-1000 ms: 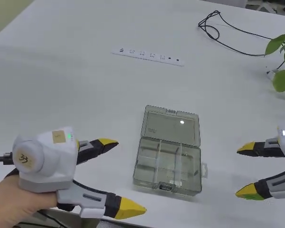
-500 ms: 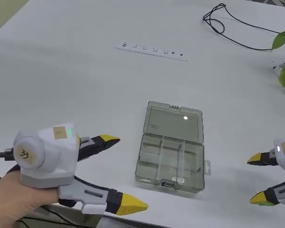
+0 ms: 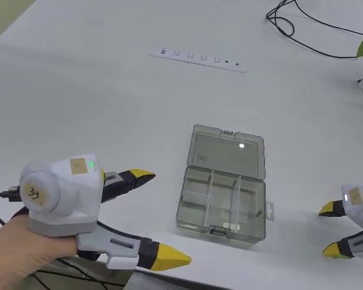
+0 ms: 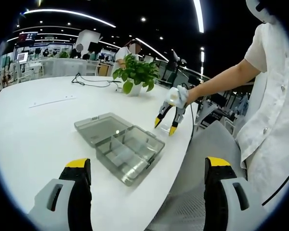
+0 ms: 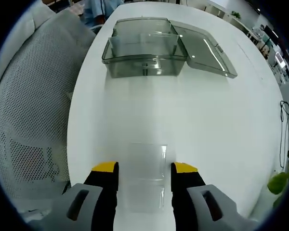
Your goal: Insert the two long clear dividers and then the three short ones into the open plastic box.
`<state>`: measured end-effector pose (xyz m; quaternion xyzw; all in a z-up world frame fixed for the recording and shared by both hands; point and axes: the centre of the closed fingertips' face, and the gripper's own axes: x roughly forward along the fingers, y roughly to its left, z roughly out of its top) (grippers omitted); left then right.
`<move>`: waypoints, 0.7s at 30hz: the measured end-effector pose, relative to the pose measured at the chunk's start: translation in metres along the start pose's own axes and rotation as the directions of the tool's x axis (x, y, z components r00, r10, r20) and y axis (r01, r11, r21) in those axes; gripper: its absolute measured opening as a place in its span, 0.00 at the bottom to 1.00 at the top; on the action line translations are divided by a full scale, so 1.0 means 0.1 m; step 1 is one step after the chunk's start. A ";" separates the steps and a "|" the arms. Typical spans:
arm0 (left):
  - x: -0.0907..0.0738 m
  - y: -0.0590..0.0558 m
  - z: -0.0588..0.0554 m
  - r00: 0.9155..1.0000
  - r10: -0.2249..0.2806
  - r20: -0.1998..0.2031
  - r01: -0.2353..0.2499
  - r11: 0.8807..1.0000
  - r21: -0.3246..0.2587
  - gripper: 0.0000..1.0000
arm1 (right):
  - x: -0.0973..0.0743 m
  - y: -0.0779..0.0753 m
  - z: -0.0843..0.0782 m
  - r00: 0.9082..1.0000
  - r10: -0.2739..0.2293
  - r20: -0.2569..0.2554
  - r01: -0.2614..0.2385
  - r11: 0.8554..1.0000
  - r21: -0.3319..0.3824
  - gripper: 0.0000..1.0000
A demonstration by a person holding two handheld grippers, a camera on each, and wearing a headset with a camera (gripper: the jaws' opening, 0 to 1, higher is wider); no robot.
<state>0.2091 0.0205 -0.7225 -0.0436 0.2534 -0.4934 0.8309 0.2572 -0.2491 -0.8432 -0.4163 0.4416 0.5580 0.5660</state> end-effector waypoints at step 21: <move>-0.01 0.01 0.00 1.000 0.005 0.002 -0.005 1.000 -0.003 1.00 | 0.06 -0.09 -0.11 0.999 -0.031 -0.034 0.030 0.999 -0.022 0.33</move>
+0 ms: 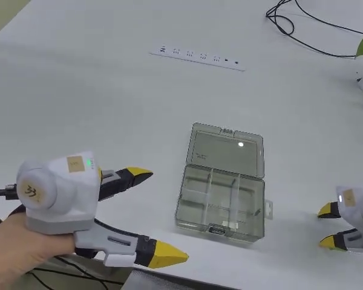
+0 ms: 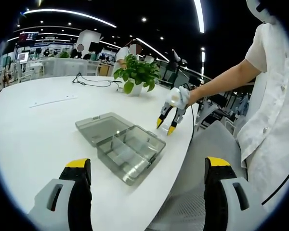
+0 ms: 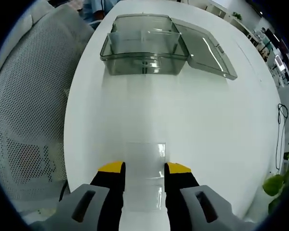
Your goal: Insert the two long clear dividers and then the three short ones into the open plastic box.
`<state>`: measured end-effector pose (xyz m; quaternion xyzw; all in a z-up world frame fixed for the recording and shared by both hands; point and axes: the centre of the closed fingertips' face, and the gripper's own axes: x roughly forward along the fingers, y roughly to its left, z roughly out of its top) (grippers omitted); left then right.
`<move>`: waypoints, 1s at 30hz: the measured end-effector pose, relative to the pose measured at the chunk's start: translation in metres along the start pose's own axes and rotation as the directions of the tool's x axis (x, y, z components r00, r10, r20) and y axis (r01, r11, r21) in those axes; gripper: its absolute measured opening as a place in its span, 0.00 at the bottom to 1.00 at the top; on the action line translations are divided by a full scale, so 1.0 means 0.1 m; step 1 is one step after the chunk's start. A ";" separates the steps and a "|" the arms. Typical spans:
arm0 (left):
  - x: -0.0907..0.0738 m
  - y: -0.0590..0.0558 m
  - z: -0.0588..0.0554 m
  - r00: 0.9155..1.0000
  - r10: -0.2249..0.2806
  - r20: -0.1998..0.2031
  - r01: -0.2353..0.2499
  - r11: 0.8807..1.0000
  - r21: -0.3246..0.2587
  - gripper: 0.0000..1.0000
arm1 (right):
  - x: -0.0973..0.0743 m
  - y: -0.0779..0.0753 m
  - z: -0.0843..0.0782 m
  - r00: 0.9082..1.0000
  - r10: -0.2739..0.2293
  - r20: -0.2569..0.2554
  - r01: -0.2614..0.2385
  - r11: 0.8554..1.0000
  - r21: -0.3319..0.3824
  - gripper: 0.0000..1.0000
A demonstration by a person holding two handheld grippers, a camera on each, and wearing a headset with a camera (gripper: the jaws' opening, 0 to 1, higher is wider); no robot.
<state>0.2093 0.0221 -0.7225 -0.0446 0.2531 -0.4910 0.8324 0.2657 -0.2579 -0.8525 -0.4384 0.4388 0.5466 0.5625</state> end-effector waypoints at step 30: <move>0.00 0.06 0.32 0.999 0.018 0.036 -0.019 1.000 0.020 0.96 | -0.71 0.04 0.71 0.978 -0.149 0.149 0.155 0.987 -0.032 0.32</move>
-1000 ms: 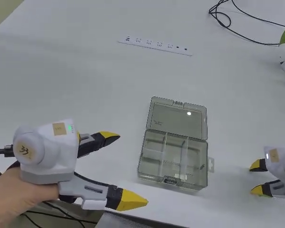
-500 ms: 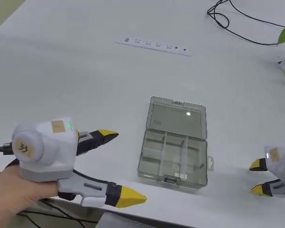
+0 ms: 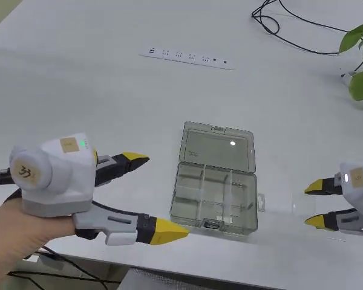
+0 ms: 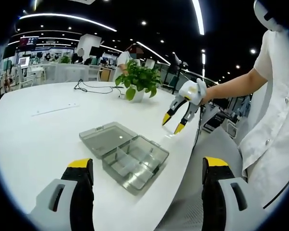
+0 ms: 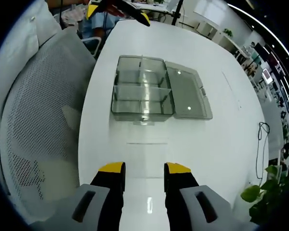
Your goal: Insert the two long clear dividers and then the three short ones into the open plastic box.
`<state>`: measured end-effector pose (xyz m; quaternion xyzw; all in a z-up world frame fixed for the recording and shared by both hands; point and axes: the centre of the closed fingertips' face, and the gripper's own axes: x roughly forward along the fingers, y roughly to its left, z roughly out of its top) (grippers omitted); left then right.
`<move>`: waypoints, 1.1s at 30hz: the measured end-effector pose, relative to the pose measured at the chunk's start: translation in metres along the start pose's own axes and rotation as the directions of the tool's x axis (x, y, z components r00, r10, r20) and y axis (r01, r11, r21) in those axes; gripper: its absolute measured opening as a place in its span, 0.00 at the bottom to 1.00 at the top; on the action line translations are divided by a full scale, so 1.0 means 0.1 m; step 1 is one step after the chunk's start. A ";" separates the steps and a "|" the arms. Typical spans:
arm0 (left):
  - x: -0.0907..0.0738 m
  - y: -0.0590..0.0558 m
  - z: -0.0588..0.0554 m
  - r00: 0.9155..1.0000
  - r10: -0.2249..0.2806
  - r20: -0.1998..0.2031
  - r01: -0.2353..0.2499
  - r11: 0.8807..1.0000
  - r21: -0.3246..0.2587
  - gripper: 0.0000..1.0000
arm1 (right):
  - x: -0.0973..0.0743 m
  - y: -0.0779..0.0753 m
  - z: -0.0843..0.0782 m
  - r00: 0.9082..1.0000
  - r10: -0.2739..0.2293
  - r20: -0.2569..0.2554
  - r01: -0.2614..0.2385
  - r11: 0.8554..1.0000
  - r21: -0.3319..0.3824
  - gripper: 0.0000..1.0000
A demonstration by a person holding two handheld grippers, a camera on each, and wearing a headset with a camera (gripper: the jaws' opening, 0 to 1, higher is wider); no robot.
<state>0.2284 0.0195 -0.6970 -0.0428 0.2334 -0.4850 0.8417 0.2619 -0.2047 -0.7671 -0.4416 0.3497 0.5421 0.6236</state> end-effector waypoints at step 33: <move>0.55 -0.57 0.73 0.986 -0.099 0.134 0.146 0.900 -0.411 0.40 | -0.85 0.12 1.34 0.977 -0.189 0.097 0.201 0.972 -0.125 0.32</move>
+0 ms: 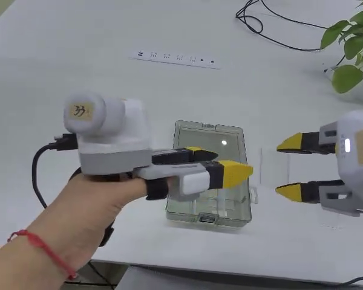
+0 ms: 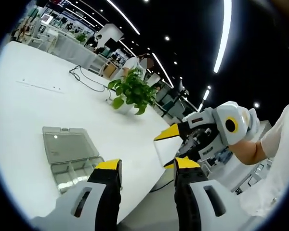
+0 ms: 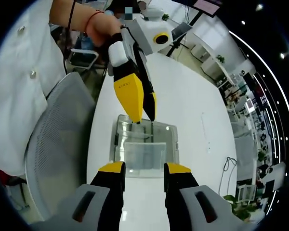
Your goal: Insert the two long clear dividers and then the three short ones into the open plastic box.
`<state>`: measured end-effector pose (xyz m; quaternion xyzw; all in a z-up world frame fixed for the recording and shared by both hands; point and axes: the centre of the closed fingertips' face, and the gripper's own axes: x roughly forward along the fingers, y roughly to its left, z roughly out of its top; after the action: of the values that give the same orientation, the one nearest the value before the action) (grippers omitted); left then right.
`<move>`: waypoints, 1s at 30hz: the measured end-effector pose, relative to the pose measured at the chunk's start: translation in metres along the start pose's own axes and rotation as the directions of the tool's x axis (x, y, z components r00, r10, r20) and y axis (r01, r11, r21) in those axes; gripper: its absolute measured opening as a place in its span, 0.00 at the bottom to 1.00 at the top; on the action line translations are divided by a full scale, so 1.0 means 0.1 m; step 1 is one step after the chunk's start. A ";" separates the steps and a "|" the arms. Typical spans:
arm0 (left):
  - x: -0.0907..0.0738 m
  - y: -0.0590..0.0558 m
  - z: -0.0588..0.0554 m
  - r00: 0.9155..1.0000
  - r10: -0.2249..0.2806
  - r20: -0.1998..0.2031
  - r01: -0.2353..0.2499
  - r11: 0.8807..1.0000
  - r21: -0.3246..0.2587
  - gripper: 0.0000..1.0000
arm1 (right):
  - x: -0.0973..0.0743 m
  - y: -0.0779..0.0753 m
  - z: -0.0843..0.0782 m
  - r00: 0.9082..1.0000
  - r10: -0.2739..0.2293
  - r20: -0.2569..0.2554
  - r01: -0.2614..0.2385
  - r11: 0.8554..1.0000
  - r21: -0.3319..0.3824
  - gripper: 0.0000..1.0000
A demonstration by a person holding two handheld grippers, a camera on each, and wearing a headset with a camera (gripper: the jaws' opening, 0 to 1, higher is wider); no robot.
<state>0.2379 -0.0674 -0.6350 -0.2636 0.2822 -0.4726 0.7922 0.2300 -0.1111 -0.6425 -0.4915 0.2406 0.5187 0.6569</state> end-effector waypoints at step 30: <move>0.23 -0.23 -0.15 0.994 -0.107 -0.016 0.102 0.978 -0.179 0.01 | -0.04 0.04 0.16 1.000 -0.017 -0.023 0.016 0.998 -0.056 0.32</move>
<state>0.2229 -0.0993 -0.6340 -0.3419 0.3190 -0.4897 0.7359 0.2222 -0.0985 -0.6341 -0.5177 0.2297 0.5138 0.6444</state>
